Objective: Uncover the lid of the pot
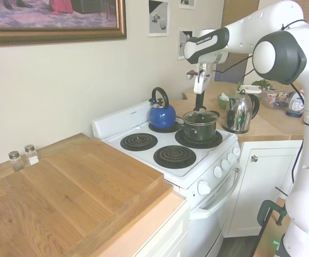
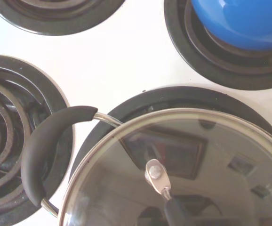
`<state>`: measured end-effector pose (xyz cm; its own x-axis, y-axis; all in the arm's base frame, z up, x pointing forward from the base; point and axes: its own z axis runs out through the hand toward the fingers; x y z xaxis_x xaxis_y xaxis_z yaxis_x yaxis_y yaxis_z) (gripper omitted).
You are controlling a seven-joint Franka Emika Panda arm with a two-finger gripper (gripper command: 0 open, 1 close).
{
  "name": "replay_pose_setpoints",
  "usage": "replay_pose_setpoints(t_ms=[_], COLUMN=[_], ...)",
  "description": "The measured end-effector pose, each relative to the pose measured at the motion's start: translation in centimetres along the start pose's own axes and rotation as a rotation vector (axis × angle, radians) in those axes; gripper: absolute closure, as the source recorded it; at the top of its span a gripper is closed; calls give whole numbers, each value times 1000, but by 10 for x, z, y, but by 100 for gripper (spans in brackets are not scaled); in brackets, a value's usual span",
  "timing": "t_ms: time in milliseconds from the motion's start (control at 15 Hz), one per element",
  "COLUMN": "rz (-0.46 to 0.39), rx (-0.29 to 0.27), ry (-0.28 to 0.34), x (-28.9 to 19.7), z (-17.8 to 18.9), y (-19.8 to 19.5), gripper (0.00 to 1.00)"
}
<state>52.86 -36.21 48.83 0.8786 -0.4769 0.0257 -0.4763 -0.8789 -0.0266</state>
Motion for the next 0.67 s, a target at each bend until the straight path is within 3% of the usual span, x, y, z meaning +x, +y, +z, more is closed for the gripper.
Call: replay_pose_setpoints(t_ms=[667], rz=[0], rx=[-3], ry=[-14], x=[2], z=[8], y=[0], gripper=[100])
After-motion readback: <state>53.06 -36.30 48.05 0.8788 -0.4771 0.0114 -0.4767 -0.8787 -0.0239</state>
